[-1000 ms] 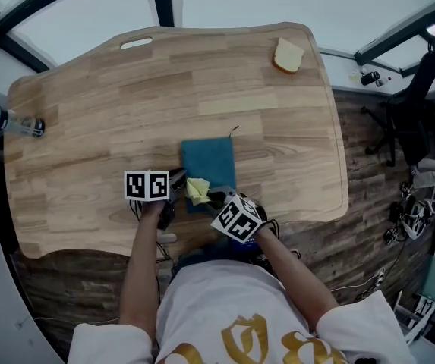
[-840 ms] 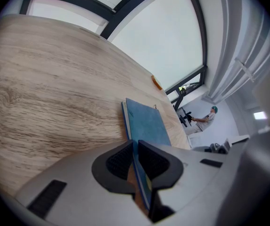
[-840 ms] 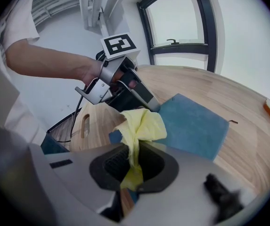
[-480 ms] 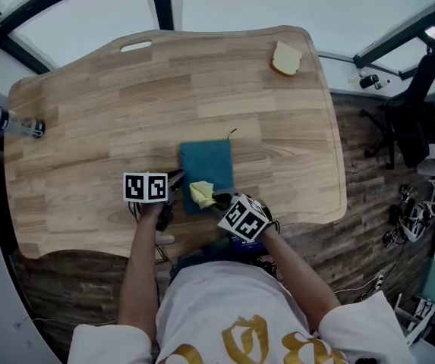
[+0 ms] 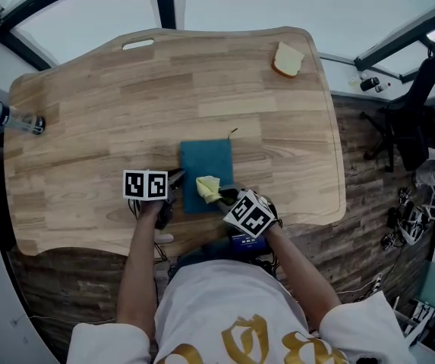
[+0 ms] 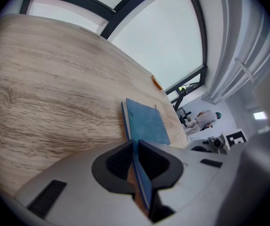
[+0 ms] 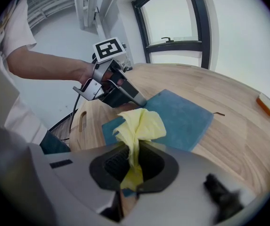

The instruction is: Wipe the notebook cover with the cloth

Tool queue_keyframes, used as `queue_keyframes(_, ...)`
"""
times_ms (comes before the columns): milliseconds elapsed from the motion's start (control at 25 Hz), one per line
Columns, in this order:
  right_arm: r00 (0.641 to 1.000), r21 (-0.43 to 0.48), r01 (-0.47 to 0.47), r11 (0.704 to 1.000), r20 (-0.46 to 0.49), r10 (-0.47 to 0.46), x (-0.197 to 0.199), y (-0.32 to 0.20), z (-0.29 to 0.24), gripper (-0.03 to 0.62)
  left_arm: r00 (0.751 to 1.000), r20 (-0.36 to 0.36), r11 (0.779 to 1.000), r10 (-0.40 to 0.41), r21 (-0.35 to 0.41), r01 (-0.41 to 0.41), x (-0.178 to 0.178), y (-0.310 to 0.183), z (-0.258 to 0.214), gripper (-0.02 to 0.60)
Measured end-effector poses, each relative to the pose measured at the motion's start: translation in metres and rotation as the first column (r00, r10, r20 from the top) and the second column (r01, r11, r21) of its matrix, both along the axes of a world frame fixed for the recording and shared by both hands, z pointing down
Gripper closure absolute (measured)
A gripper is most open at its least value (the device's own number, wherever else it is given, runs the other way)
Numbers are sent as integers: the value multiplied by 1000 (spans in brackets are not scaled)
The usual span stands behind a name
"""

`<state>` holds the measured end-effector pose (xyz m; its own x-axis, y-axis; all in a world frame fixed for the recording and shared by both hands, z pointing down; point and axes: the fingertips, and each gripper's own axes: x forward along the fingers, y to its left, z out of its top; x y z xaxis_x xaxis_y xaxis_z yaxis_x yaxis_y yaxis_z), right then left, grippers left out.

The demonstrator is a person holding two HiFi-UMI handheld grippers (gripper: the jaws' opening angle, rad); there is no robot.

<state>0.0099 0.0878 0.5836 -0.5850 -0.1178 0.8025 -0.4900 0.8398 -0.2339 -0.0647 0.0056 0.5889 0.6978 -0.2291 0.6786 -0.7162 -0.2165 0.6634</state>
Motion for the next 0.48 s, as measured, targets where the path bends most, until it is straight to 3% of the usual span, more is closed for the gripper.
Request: queue_keyframes(480, 999, 19, -40, 999, -22, 41, 14, -23, 1, 554, 1000, -7, 1000, -1, -9, 1, 0, 0, 0, 537)
